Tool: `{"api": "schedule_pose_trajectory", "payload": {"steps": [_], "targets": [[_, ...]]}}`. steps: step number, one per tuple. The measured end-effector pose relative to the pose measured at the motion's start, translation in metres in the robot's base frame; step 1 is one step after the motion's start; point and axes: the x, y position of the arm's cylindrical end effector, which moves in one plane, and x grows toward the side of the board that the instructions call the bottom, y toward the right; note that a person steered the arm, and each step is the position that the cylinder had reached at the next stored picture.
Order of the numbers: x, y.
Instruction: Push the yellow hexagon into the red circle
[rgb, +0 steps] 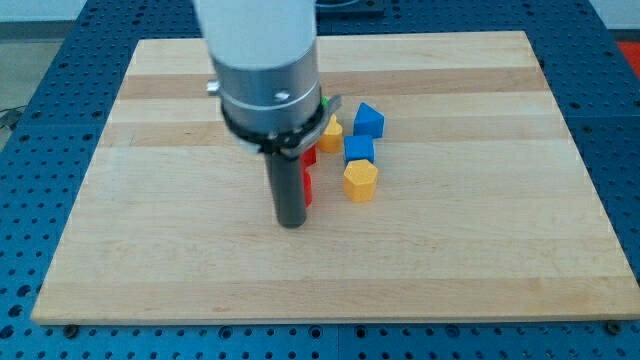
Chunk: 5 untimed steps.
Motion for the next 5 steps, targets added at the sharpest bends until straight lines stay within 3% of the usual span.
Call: {"api": "schedule_pose_trajectory", "payload": {"steps": [2,4,5], "targets": [[-0.014,0.007],[0.013,-0.026],[-0.008,-0.013]]}}
